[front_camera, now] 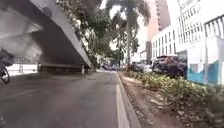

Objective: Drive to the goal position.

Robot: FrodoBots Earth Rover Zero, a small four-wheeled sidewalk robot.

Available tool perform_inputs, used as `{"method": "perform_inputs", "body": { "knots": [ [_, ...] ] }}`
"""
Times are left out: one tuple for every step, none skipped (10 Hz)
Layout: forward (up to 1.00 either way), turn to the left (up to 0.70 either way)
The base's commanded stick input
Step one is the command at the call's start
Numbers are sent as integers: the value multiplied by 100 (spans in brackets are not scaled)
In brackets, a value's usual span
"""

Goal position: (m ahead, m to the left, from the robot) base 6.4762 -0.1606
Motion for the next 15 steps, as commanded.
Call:
{"method": "perform_inputs", "body": {
  "knots": [
    [45,-19],
    [45,0],
    [45,0],
    [45,0],
    [45,0],
    [45,0],
    [45,0],
    [45,0],
    [45,0],
    [45,0],
    [45,0],
    [45,0],
    [45,0],
    [45,0],
    [45,0]
  ]
}}
